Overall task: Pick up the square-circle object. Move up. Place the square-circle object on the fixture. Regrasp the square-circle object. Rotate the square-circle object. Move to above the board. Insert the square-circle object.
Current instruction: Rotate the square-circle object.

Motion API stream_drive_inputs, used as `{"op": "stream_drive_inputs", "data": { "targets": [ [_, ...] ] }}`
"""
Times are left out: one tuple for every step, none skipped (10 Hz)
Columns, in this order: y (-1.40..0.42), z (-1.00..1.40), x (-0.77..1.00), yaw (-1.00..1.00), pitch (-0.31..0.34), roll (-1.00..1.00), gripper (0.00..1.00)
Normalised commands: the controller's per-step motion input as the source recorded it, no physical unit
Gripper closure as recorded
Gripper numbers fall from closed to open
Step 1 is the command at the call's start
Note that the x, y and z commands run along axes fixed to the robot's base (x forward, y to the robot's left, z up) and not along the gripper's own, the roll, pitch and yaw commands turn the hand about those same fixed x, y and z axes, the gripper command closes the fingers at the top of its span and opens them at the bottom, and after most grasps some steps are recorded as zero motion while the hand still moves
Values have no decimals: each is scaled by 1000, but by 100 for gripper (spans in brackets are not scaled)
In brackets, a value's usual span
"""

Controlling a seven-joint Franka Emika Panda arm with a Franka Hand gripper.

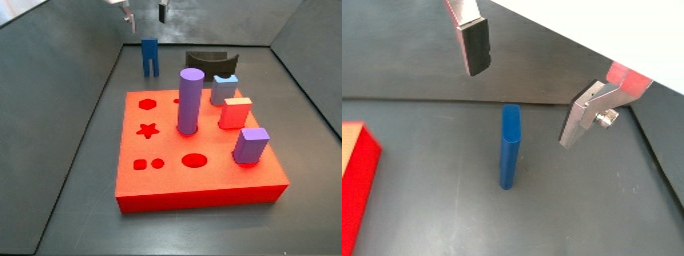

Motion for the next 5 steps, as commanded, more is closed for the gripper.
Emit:
{"op": "stream_drive_inputs", "data": {
  "targets": [
    [-1, -25, 39, 1000, 2, -18, 0],
    [-1, -25, 39, 1000, 2, -18, 0],
    [-1, -25, 39, 1000, 2, -19, 0],
    [-1, -25, 39, 1000, 2, -19, 0],
    [-1, -25, 39, 1000, 2, -20, 0]
  ]
}}
